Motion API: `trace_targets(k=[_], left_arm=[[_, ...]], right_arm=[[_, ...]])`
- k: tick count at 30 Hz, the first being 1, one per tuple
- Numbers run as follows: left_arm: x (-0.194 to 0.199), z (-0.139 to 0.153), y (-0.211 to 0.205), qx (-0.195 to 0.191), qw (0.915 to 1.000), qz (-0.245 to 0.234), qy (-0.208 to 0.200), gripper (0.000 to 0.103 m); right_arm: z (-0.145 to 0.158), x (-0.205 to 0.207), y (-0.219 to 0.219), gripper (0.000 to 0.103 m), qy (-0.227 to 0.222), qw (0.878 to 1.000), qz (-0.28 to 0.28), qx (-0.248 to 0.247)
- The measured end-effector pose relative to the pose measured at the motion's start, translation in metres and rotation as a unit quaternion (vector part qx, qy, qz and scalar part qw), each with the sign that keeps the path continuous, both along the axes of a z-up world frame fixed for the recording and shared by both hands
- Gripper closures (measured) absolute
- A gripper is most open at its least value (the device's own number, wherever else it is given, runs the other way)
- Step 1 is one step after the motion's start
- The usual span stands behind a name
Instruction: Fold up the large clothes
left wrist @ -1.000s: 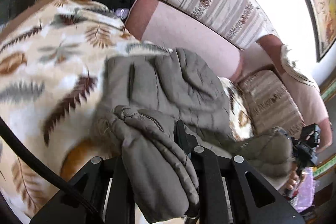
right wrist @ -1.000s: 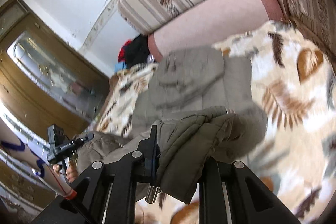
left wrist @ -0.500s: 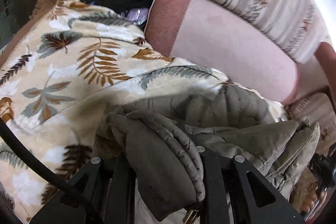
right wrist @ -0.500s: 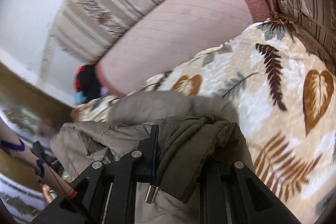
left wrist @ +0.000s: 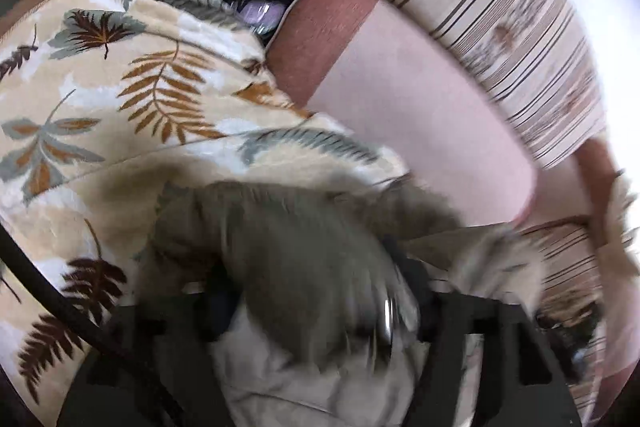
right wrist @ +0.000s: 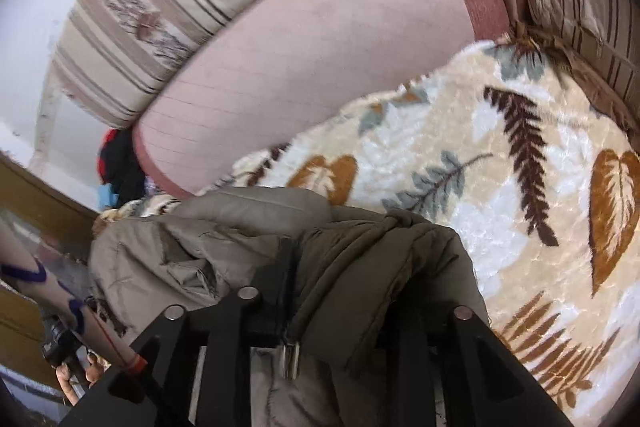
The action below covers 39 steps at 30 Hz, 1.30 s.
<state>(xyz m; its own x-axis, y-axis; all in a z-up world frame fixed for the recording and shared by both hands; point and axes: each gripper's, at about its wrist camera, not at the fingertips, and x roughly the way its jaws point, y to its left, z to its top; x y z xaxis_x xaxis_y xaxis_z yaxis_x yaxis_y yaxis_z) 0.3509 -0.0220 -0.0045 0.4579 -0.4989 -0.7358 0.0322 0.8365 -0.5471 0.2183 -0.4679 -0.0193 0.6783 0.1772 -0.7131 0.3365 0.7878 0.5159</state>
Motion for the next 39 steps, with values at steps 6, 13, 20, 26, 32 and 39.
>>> trace_targets(k=[6, 13, 20, 26, 32, 39], left_arm=[[-0.025, 0.047, -0.013, 0.017, 0.9987, -0.017, -0.045, 0.022], [-0.052, 0.031, -0.12, 0.147, 0.9763, -0.132, -0.087, 0.022], [-0.027, -0.007, -0.208, 0.263, 0.9382, -0.193, -0.115, 0.022], [0.036, -0.053, -0.207, 0.266, 0.9489, -0.155, -0.069, 0.0], [0.069, -0.074, -0.203, 0.229, 0.9619, -0.137, -0.058, 0.0], [0.067, -0.06, -0.185, 0.185, 0.9732, -0.129, -0.047, 0.0]], right_arm=[[0.044, -0.023, 0.01, 0.004, -0.054, 0.996, -0.032, -0.069], [0.035, -0.016, 0.088, 0.006, -0.021, 0.974, 0.066, -0.216], [-0.026, 0.025, 0.092, 0.01, 0.04, 0.965, 0.079, -0.249], [-0.059, 0.064, 0.061, 0.009, 0.058, 0.974, 0.066, -0.209], [-0.079, 0.095, 0.033, 0.005, 0.058, 0.984, 0.047, -0.16], [-0.08, 0.098, 0.025, 0.004, 0.068, 0.986, 0.033, -0.147]])
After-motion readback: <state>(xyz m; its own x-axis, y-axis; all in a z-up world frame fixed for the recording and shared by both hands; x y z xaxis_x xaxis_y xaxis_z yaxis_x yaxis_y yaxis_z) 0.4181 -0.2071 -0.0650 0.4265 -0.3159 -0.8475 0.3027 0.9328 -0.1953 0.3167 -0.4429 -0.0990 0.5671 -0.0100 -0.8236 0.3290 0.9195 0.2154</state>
